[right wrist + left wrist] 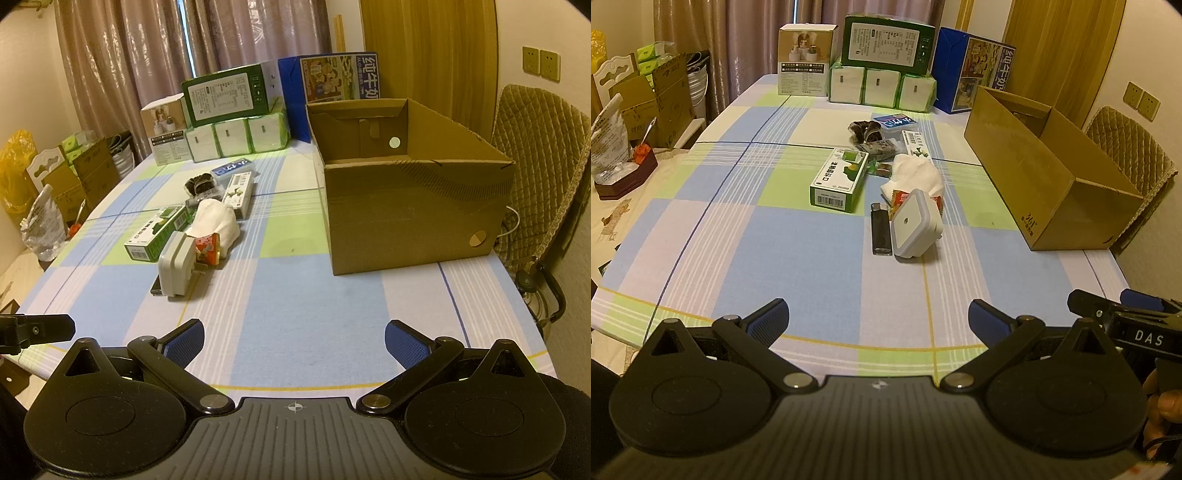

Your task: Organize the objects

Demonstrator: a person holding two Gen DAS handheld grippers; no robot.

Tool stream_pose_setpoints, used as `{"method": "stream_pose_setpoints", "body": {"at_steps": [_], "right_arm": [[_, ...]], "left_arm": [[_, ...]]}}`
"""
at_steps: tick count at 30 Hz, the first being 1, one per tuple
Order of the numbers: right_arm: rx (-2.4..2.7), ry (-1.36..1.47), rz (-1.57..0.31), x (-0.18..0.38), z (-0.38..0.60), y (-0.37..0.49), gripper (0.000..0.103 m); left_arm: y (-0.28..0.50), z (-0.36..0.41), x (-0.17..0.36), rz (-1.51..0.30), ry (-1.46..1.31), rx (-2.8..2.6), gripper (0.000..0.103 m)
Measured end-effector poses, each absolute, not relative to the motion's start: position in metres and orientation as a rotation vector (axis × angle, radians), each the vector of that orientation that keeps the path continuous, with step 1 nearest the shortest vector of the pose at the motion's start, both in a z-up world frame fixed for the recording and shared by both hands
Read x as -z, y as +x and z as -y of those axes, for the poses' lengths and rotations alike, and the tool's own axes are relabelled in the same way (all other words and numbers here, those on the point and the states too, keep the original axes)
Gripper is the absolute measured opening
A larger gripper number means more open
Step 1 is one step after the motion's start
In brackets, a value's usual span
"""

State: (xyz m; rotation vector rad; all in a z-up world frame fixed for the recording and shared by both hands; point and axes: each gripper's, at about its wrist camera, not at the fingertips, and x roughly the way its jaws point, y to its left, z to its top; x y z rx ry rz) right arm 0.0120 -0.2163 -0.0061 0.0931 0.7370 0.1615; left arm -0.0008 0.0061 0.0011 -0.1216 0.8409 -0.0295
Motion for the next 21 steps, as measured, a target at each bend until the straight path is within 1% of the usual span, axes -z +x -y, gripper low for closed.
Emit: {"method": "stream_pose_setpoints", "body": {"at_steps": [21], "right_arm": [[-0.16,0.119,-0.753,0.0062,0.2165,0.0173,0.101]], "left_arm": [[0.007,-0.012,0.0054,-0.862,-0.134,0.043,0.102]]}}
